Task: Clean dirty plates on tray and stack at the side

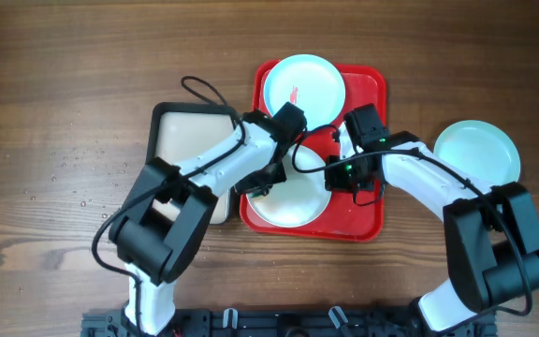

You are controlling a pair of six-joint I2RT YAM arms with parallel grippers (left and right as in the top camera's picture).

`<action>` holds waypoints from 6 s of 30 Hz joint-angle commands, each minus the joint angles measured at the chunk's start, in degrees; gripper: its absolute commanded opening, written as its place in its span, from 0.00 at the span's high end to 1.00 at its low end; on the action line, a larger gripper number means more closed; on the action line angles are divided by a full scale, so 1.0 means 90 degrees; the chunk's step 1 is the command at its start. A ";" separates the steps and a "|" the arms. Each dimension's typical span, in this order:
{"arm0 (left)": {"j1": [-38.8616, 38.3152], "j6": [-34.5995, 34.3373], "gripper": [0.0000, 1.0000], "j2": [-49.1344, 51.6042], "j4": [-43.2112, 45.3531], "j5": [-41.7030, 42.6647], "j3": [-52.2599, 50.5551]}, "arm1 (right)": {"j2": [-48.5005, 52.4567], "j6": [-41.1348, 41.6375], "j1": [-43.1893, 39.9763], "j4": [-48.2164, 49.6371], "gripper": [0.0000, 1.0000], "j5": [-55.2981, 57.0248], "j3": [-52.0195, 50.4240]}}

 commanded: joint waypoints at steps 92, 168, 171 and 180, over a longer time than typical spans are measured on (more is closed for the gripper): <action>0.2963 0.2205 0.00 -0.3728 0.0185 0.0925 -0.1489 | -0.1197 0.0415 -0.6387 -0.0420 0.89 0.1209 0.0245; 0.3458 0.1870 0.96 -0.1583 0.2569 0.0855 -0.2829 | -0.2222 -0.1056 -0.0328 -0.2069 0.68 0.1265 0.1858; 0.3456 0.1870 0.62 -0.1831 0.1688 0.0874 -0.2013 | -0.2222 -0.1061 -0.0328 -0.2096 0.68 0.1270 0.1858; 0.3276 0.1868 0.51 -0.2047 0.0862 0.0903 -0.2072 | -0.2217 -0.0342 -0.0333 -0.2414 0.62 0.2191 0.1744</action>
